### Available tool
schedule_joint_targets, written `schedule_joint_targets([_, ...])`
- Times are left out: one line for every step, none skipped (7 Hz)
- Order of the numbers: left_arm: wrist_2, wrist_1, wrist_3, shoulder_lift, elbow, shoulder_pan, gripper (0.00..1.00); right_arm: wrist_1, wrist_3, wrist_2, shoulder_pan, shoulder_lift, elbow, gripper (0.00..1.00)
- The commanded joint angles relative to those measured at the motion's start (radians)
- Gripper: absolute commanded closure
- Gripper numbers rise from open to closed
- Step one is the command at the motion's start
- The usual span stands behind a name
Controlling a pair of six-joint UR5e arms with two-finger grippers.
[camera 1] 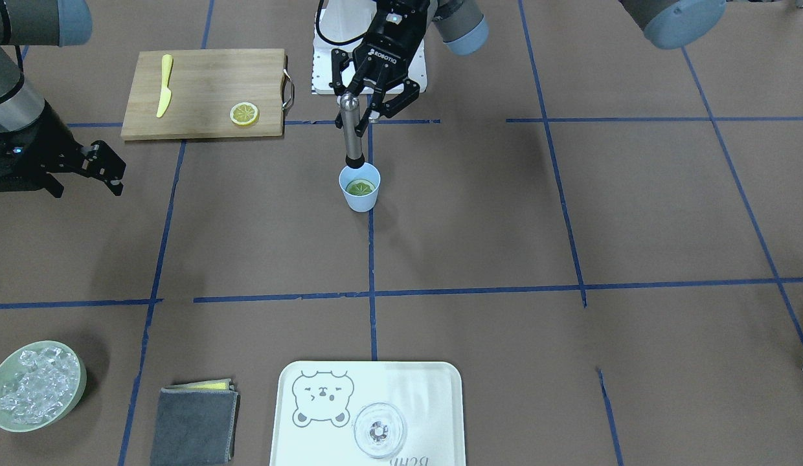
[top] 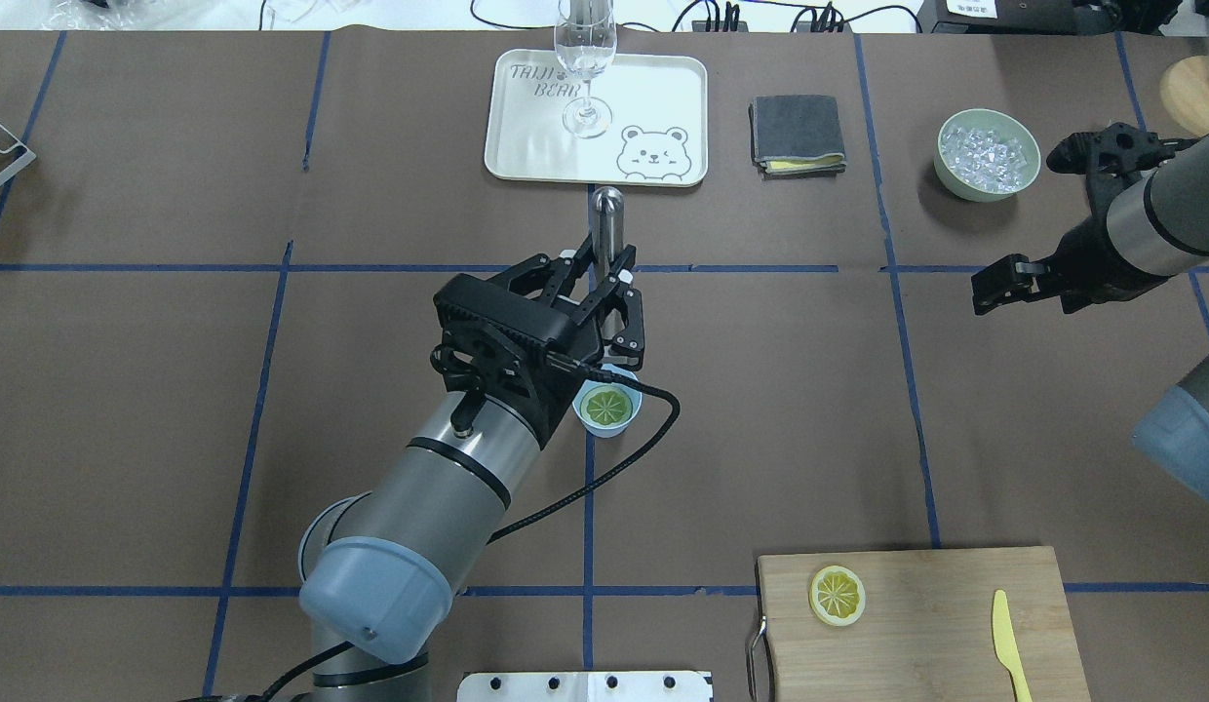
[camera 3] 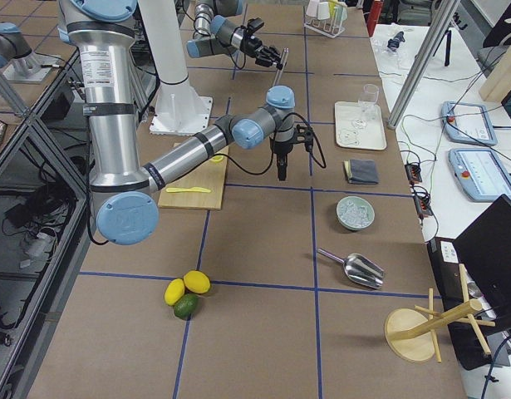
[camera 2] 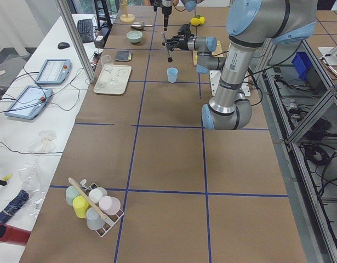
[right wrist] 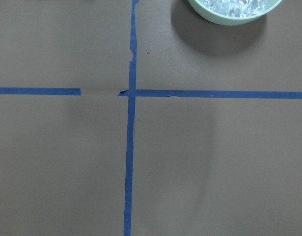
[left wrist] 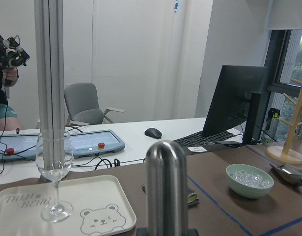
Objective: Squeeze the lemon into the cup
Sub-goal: 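Lift the muddler out of the cup and carry it back with the left gripper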
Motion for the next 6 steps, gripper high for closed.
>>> schedule_joint_targets([-0.009,0.009,0.002,0.118,-0.020,-0.097,1.00,0.000,-0.003,0.002,0.013,-0.002,0.000,0.00])
schedule_joint_targets([-0.085,0.012,-0.012,0.191,-0.020,-0.138,1.00,0.000,-0.006,0.002,0.015,-0.002,0.000,0.00])
schedule_joint_targets([-0.239,0.016,-0.022,0.280,-0.020,-0.211,1.00,0.000,-0.006,0.002,0.016,-0.002,0.000,0.00])
schedule_joint_targets([-0.454,0.062,-0.023,0.320,-0.020,-0.309,1.00,0.000,-0.008,0.002,0.019,-0.002,-0.001,0.00])
schedule_joint_targets([-0.648,0.149,-0.023,0.334,-0.025,-0.420,1.00,0.000,-0.008,0.002,0.019,-0.002,-0.002,0.00])
schedule_joint_targets([-0.823,0.244,-0.013,0.369,-0.024,-0.498,1.00,0.000,-0.008,0.002,0.019,-0.002,0.000,0.00])
